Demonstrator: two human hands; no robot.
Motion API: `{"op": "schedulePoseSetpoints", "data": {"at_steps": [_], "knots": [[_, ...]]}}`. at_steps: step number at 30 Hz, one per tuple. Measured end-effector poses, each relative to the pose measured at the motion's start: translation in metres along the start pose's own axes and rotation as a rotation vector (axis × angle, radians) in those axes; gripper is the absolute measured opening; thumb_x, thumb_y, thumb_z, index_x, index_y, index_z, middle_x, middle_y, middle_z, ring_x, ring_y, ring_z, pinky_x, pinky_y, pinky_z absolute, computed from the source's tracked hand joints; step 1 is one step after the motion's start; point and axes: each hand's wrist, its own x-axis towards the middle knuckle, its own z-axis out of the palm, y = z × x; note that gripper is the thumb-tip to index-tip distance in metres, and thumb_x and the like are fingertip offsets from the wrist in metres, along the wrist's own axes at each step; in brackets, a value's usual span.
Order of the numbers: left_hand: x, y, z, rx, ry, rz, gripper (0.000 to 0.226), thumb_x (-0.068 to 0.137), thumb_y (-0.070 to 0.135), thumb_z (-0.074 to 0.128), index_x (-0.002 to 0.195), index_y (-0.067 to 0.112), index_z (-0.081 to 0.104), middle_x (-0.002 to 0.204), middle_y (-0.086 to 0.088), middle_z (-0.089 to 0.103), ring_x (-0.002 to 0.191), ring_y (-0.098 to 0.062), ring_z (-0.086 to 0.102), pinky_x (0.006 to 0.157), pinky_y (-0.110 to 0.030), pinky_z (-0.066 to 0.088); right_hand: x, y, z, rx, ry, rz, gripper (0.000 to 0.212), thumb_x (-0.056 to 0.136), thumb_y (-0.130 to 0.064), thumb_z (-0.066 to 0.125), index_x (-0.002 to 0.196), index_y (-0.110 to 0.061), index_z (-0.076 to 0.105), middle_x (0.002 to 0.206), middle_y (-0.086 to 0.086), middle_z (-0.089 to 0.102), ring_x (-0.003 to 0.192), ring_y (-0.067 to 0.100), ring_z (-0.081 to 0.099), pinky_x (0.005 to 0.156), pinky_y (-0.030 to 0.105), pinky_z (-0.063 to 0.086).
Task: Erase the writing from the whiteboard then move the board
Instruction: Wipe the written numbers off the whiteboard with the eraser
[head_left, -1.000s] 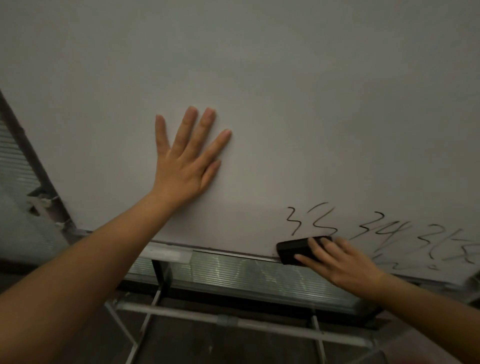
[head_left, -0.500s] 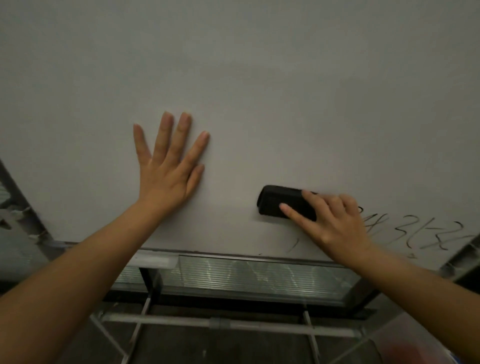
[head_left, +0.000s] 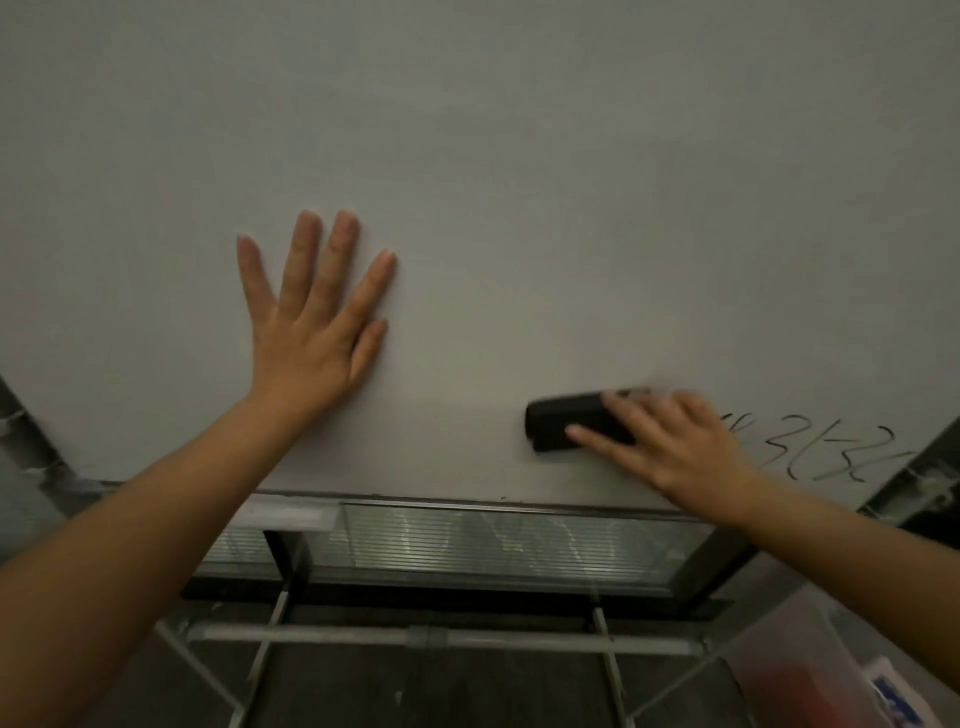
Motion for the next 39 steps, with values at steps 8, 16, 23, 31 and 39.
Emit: {"op": "schedulePoseSetpoints", "data": {"at_steps": [8, 16, 23, 31, 39], "knots": [[0.001, 0.004, 0.001, -0.006, 0.014, -0.002, 0.057, 0.104, 0.035, 0.032, 0.156, 0.024, 0.011, 0.162, -0.002, -0.011, 0.149, -0.027, -0.01, 0.112, -0.057, -0.015, -0.022, -0.027, 0.007, -0.025, 0.021, 0.179, 0.046, 0.093, -0.003, 0.048, 0.134, -0.023, 0.049, 0.119, 0.021, 0.05, 0.09, 0.031, 0.047, 0.073, 0.04, 0.032], [-0.001, 0.0, 0.0, -0.015, 0.007, 0.007, 0.058, 0.104, 0.036, 0.03, 0.156, 0.025, 0.007, 0.162, -0.002, -0.014, 0.148, -0.027, -0.012, 0.111, -0.058, -0.016, -0.046, -0.069, 0.021, 0.084, -0.183, -0.011, 0.044, 0.094, -0.005, 0.029, 0.133, -0.021, 0.042, 0.117, 0.021, 0.045, 0.095, 0.034, 0.047, 0.08, 0.043, 0.033], [-0.001, 0.001, 0.0, -0.021, 0.006, 0.028, 0.06, 0.104, 0.037, 0.033, 0.156, 0.023, 0.008, 0.162, -0.004, -0.012, 0.148, -0.028, -0.012, 0.111, -0.06, -0.015, 0.014, -0.111, 0.027, 0.107, -0.123, -0.027, 0.045, 0.087, -0.016, 0.043, 0.13, -0.023, 0.053, 0.116, 0.019, 0.044, 0.095, 0.032, 0.045, 0.085, 0.041, 0.033], [-0.008, -0.006, 0.003, -0.033, 0.018, 0.183, 0.061, 0.101, 0.036, 0.038, 0.156, 0.018, 0.016, 0.163, -0.006, -0.003, 0.149, -0.028, -0.004, 0.111, -0.06, -0.013, 0.004, -0.105, 0.013, 0.103, -0.241, 0.026, 0.045, 0.086, -0.016, 0.035, 0.131, -0.02, 0.042, 0.107, 0.014, 0.068, 0.091, 0.029, 0.064, 0.087, 0.041, 0.034], [-0.015, -0.016, 0.004, -0.048, 0.01, 0.251, 0.058, 0.102, 0.036, 0.035, 0.155, 0.017, 0.023, 0.163, -0.006, 0.005, 0.15, -0.026, 0.002, 0.111, -0.063, -0.008, -0.064, -0.069, -0.007, -0.073, -0.389, 0.067, 0.047, 0.103, -0.005, 0.01, 0.134, -0.019, 0.042, 0.117, 0.022, 0.045, 0.096, 0.034, 0.044, 0.081, 0.044, 0.033]]}}
